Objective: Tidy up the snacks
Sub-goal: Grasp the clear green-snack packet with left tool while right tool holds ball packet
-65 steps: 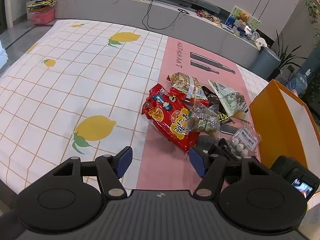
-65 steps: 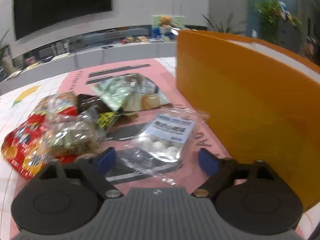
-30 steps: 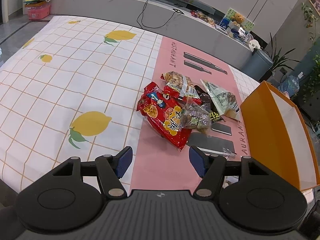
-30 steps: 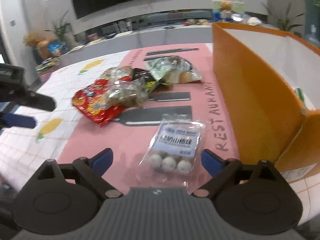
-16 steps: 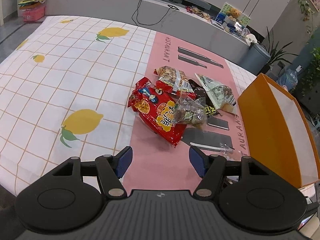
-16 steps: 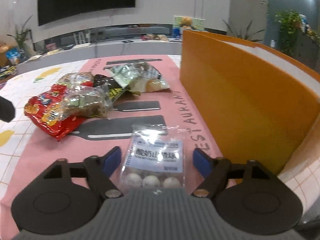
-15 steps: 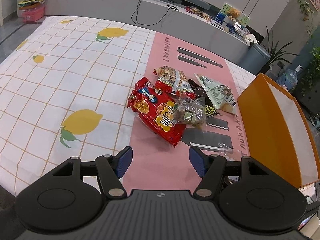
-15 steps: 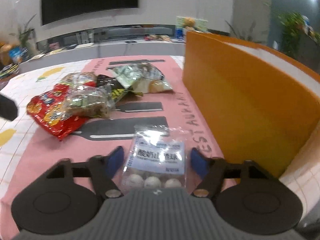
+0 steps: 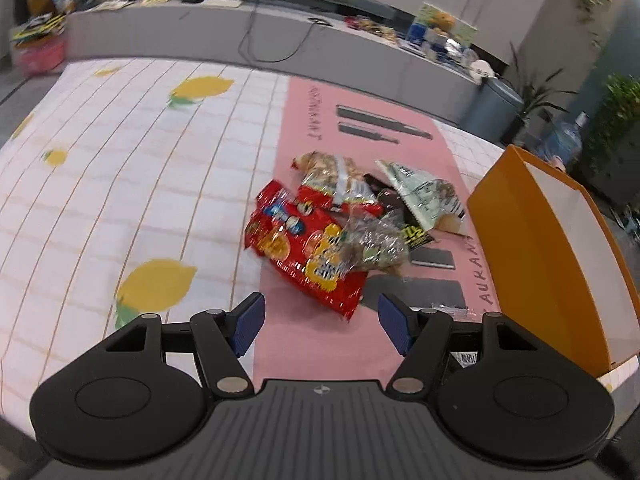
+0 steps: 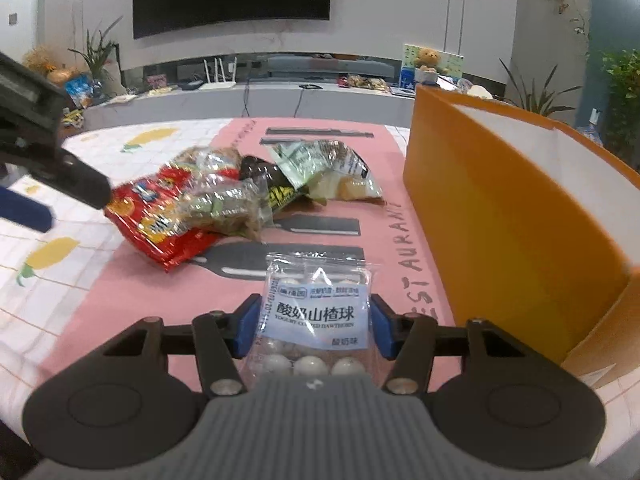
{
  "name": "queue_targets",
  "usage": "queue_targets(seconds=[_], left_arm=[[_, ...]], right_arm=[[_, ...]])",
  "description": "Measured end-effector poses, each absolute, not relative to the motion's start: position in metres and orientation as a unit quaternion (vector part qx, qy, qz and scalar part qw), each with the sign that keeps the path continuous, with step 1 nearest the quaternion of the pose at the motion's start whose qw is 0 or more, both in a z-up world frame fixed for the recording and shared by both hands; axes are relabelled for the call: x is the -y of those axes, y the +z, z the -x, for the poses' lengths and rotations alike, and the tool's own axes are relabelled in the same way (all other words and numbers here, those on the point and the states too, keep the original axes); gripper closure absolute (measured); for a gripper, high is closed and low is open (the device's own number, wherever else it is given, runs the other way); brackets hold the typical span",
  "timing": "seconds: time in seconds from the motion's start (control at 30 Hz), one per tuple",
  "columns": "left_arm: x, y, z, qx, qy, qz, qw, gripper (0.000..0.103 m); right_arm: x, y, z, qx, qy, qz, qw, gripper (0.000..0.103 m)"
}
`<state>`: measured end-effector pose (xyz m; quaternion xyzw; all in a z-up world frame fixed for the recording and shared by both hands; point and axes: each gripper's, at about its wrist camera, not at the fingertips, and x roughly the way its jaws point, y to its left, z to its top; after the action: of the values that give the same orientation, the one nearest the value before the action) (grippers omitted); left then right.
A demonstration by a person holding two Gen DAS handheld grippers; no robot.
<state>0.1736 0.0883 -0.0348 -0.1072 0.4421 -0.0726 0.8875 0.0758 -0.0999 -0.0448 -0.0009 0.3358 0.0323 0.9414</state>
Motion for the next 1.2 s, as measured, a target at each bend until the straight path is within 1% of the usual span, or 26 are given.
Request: queue_targets(seconds=[0.17,0.33,0.57,0.67,0.77,0.87,1.07,1.2], left_arm=[[-0.084,-0.033,-0.183,-0.442,-0.102,0.126,0.882,0.026],[-0.07,-0.033,-0.197,-0.438,-0.107,0.085,0.888,0.025],[-0.06,-0.043,-0.234,-0.45,-0.119,0.05,0.884,0.025],[-0.06,-0.045,-0.248,-0.451,-0.126,0.054,0.882,0.024],[-0.06,-0.045,-0.257,-0.437,-0.14,0.088,0.884,0.021],[-0.051,-0.051,-0.264,-0.461,-0.152,0.1,0.869,0.021],[-0.02,-0.066,-0.267,-0.479,-0.15,0.014,0.865,0.019],[-0.012,-0.077,-0.269,-0.488,-0.131,0.0,0.863,0.018]], right_arm=[[0.11,-0.033,-0.075,-0.341,0.05,-0.033,0.938,0.047],[0.12,-0.028,-0.076,-0.352,0.058,-0.064,0.932,0.047],[0.115,-0.026,-0.07,-0.337,0.076,-0.042,0.937,0.047],[0.112,-0.028,-0.071,-0.343,0.085,-0.044,0.935,0.047],[0.109,-0.032,-0.073,-0.349,0.085,-0.043,0.932,0.047],[0.109,-0.035,-0.073,-0.356,0.083,-0.043,0.93,0.047],[0.113,-0.035,-0.072,-0.362,0.077,-0.059,0.927,0.047],[0.114,-0.035,-0.072,-0.363,0.077,-0.064,0.926,0.047]])
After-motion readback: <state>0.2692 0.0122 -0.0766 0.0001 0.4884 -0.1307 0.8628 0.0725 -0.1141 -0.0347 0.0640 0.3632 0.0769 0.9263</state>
